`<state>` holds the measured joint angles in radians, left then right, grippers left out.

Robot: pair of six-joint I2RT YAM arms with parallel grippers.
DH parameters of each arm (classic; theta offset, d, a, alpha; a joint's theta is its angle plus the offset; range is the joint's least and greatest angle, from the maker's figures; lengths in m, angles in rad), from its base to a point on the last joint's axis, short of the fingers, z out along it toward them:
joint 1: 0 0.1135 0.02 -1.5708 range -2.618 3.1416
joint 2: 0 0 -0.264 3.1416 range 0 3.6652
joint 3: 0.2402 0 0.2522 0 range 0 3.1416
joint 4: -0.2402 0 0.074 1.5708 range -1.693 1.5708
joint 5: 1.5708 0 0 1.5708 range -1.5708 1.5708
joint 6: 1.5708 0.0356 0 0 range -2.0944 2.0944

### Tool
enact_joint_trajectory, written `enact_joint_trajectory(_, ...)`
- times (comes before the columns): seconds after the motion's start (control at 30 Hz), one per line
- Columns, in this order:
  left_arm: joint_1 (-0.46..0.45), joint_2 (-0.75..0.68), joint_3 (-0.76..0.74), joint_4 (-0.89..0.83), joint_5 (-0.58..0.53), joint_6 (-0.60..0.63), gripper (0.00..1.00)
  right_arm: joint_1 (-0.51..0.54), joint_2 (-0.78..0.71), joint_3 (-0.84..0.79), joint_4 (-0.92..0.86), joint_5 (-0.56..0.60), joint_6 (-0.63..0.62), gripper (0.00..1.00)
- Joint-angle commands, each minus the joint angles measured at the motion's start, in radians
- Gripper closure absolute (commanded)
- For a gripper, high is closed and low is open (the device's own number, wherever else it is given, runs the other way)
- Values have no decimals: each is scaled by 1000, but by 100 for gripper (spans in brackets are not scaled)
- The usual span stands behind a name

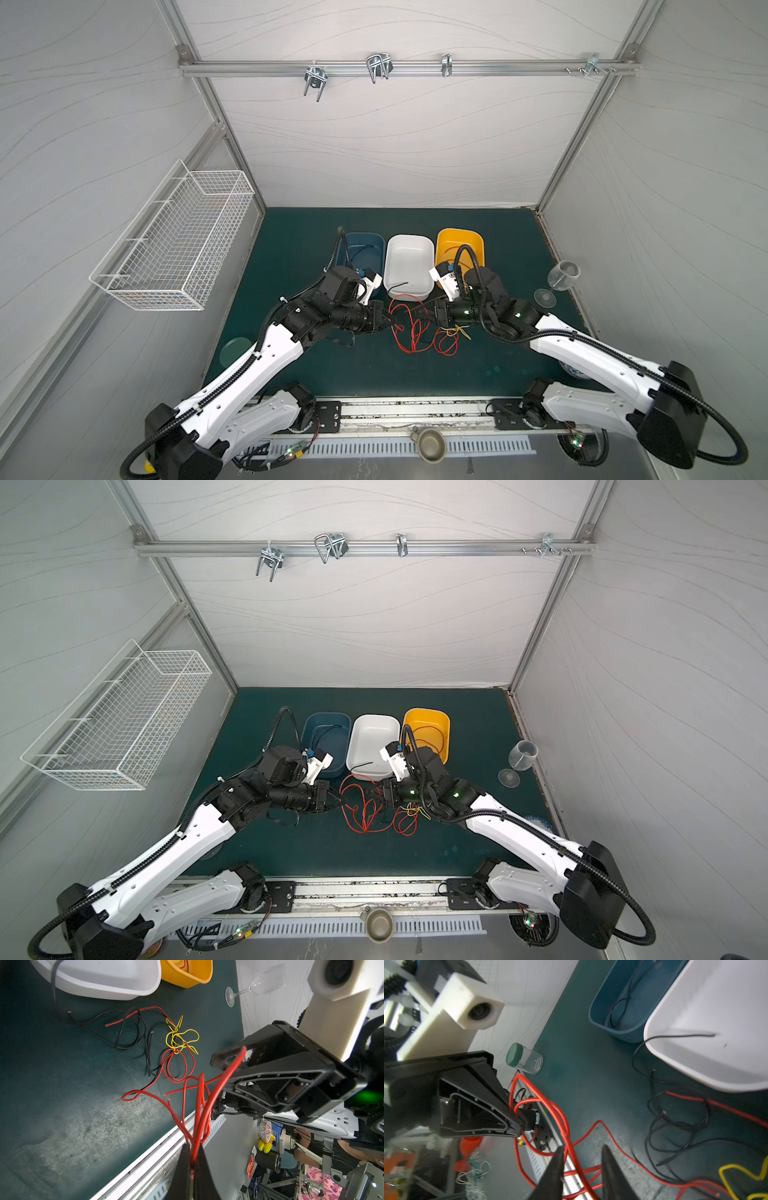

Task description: Untangle the cables

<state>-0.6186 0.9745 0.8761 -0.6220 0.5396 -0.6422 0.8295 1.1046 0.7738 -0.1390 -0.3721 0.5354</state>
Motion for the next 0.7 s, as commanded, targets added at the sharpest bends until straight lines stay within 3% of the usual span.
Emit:
enact_joint_trajectory(0.0, -7, -1, 9, 54, 27, 24, 100, 8, 4, 21, 28, 4, -11, 82)
enact_joint_trajectory(0.27, -9, 16, 12, 68, 39, 35, 90, 8, -86, -14, -20, 74, -17, 100)
enact_joint_trajectory(0.53, -8, 42, 8, 73, 43, 52, 77, 7, -180, -15, -119, 159, -40, 100)
enact_joint_trajectory(0.67, -10, 52, -1, 79, 43, 52, 65, 6, -236, -31, -157, 225, -40, 100)
